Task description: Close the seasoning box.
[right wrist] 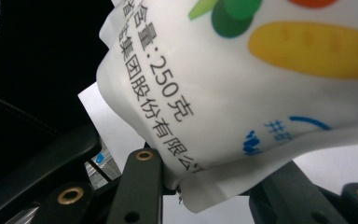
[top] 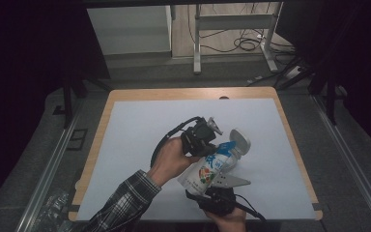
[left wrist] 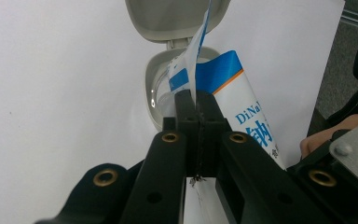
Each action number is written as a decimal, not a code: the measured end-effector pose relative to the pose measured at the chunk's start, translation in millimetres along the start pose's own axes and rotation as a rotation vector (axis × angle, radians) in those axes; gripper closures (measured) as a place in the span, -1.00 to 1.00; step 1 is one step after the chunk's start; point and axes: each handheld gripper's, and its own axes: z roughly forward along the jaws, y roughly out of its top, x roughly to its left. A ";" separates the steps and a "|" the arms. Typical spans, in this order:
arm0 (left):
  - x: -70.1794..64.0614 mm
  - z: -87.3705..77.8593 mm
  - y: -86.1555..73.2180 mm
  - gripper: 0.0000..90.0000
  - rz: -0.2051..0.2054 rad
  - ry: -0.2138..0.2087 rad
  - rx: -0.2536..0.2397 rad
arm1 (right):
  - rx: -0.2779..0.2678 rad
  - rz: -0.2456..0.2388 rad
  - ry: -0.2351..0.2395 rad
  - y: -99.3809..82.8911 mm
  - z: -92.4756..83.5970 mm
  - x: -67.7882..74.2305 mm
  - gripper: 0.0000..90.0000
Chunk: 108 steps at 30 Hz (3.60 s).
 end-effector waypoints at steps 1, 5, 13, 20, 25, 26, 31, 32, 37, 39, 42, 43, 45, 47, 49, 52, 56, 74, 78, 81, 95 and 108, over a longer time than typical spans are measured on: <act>0.3 0.3 0.5 1.00 0.002 0.000 0.003 | -0.002 0.000 -0.001 0.2 0.1 0.4 0.59; 0.6 1.2 1.7 1.00 0.004 0.002 0.011 | 0.000 -0.004 0.002 1.3 -0.4 0.7 0.60; 1.0 2.4 4.6 1.00 0.010 0.004 0.025 | 0.000 -0.024 0.005 4.1 -0.9 2.2 0.61; 2.0 3.6 6.3 1.00 0.011 0.002 0.032 | 0.004 -0.042 0.005 6.4 -2.0 3.5 0.62; 3.2 4.4 7.2 1.00 0.013 0.001 0.040 | 0.008 -0.059 0.000 7.9 -2.0 3.9 0.63; 3.5 4.7 7.5 1.00 0.013 -0.001 0.042 | 0.008 -0.067 -0.003 8.1 -1.8 3.8 0.63; 4.5 6.3 8.9 1.00 0.010 -0.005 0.054 | 0.013 -0.085 -0.006 9.3 -1.7 4.5 0.63; 5.0 6.6 9.3 1.00 0.009 -0.010 0.059 | 0.012 -0.086 -0.006 9.5 -1.6 4.5 0.63; 8.0 8.1 14.9 1.00 0.010 -0.027 0.098 | 0.007 -0.091 -0.004 10.8 -1.5 4.8 0.63; 9.3 8.7 17.3 1.00 0.012 -0.034 0.115 | 0.010 -0.096 -0.003 11.4 -1.6 4.8 0.63; 11.2 10.0 20.5 1.00 0.016 -0.047 0.138 | 0.008 -0.091 0.000 12.4 -2.0 5.6 0.63; 11.7 10.4 21.5 1.00 0.015 -0.049 0.148 | 0.009 -0.092 -0.001 12.5 -1.9 5.8 0.63; 12.2 11.7 23.2 1.00 0.013 -0.050 0.161 | 0.009 -0.106 -0.005 12.7 -1.5 5.5 0.64; 12.8 12.6 24.9 1.00 0.015 -0.052 0.173 | 0.007 -0.115 -0.008 13.1 -1.4 5.6 0.64; 13.3 13.3 26.5 1.00 0.018 -0.054 0.185 | 0.006 -0.122 -0.009 13.7 -1.5 6.2 0.64; 13.4 14.0 28.5 1.00 0.018 -0.053 0.195 | 0.005 -0.123 -0.007 14.8 -1.9 6.5 0.64; 13.4 15.1 30.1 1.00 0.017 -0.050 0.205 | 0.007 -0.127 -0.010 15.5 -1.9 6.7 0.64; 14.3 16.2 32.4 1.00 0.016 -0.032 0.212 | -0.005 -0.140 -0.018 20.0 1.9 6.9 0.65; 15.1 16.0 31.9 1.00 0.013 -0.032 0.213 | -0.009 -0.137 -0.020 20.8 3.6 7.6 0.65; 15.0 16.4 32.2 1.00 0.014 -0.031 0.214 | -0.007 -0.146 -0.024 21.5 4.4 8.2 0.65; 14.4 17.2 34.1 1.00 0.014 -0.027 0.221 | -0.012 -0.168 -0.034 24.6 5.7 9.6 0.65; 14.2 18.4 36.3 1.00 0.015 -0.022 0.227 | -0.018 -0.172 -0.027 26.9 5.3 9.3 0.65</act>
